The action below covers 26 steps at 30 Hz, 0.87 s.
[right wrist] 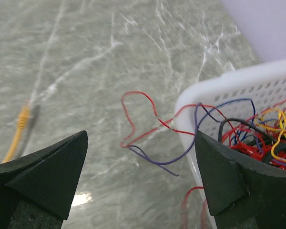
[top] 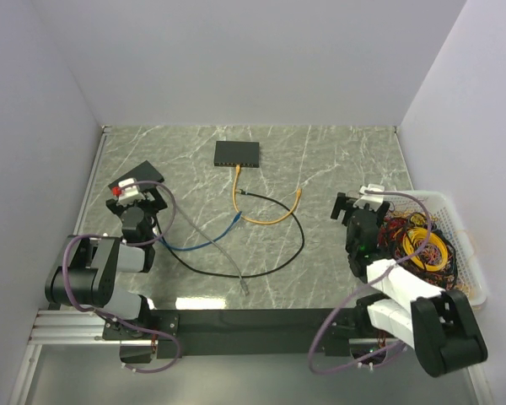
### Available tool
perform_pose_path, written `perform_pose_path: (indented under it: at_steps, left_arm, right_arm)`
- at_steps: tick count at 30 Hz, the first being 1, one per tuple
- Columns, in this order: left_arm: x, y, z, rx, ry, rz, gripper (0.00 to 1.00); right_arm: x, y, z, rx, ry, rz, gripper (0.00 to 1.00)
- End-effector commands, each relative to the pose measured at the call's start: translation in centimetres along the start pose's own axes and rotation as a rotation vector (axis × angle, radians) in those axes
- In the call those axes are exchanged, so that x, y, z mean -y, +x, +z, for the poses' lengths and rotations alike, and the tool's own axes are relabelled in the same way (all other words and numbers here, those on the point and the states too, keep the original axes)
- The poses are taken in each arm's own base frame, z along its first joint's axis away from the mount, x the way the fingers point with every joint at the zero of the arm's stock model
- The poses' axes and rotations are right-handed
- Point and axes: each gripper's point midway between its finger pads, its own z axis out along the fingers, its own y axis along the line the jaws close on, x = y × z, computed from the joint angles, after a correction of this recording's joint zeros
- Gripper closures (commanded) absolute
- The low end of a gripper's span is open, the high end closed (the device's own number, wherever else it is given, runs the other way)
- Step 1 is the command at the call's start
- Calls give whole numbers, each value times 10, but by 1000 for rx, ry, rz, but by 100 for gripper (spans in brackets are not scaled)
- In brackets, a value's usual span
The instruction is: Insert the plug into the switch port
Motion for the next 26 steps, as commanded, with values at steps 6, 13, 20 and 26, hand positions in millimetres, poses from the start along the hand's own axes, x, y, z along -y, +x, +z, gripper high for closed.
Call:
perform_pose_path:
  at_steps: [6, 13, 20, 26]
  left_arm:
    - [6, -16, 1, 58, 22, -31, 0]
    - [5, -15, 1, 55, 22, -30, 1]
    - [6, -13, 3, 44, 28, -27, 1]
    - [6, -15, 2, 51, 30, -30, 0]
  right_arm:
    - [0, -40, 27, 230, -42, 134, 0]
    - [3, -25, 38, 193, -85, 152, 0]
    - [4, -27, 37, 207, -85, 139, 0]
    - [3, -26, 37, 204, -86, 139, 0]
